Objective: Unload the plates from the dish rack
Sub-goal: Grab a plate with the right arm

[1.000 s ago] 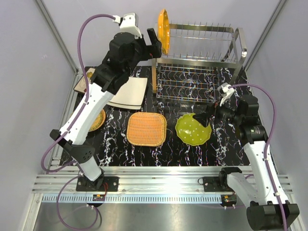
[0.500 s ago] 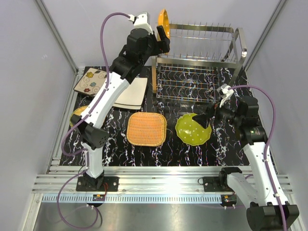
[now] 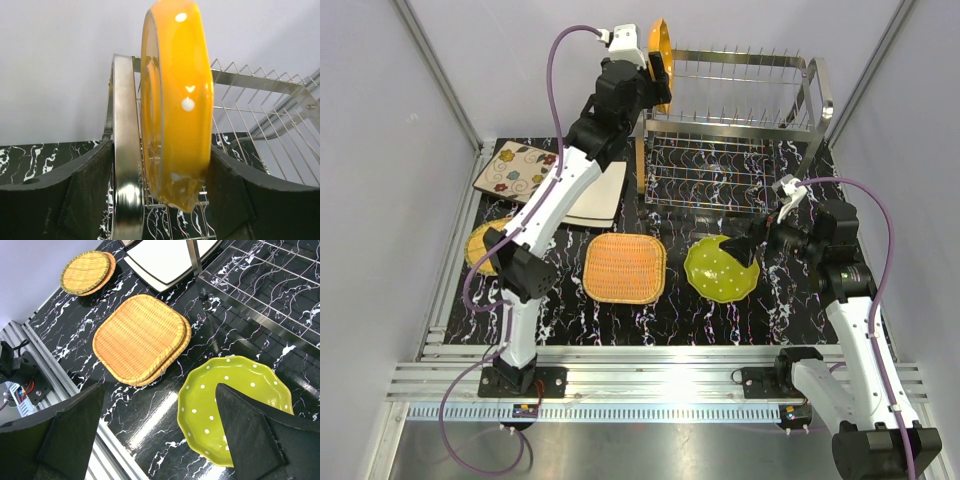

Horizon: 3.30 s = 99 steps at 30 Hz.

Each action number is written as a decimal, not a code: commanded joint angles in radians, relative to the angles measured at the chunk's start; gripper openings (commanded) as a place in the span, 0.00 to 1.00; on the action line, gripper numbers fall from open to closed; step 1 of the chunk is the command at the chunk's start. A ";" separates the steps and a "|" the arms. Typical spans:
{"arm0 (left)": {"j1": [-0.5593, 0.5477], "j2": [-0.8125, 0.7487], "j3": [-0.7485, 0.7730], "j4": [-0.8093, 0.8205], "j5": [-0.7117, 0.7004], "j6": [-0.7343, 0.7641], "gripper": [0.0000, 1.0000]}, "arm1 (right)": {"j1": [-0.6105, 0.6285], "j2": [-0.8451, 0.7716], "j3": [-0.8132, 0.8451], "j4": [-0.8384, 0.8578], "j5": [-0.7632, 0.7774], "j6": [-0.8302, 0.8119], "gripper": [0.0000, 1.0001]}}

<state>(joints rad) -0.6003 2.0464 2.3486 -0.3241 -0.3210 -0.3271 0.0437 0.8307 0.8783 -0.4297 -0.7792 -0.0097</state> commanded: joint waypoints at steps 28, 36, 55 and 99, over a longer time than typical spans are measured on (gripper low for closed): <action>-0.062 -0.002 0.055 0.566 -0.095 0.644 0.00 | -0.005 -0.016 0.031 0.066 -0.012 0.065 1.00; -0.069 -0.012 0.038 0.612 -0.061 0.746 0.00 | -0.005 -0.013 0.031 0.071 -0.012 0.077 1.00; -0.072 -0.057 -0.054 0.490 -0.058 0.634 0.51 | -0.005 -0.013 0.027 0.086 -0.012 0.086 1.00; -0.104 0.083 0.095 0.749 -0.201 1.033 0.00 | -0.005 -0.024 0.047 0.066 0.001 0.088 1.00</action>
<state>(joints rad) -0.7086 2.1811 2.3573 0.2447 -0.5488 0.6350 0.0437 0.8162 0.8825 -0.3866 -0.7780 0.0689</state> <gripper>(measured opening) 0.312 0.994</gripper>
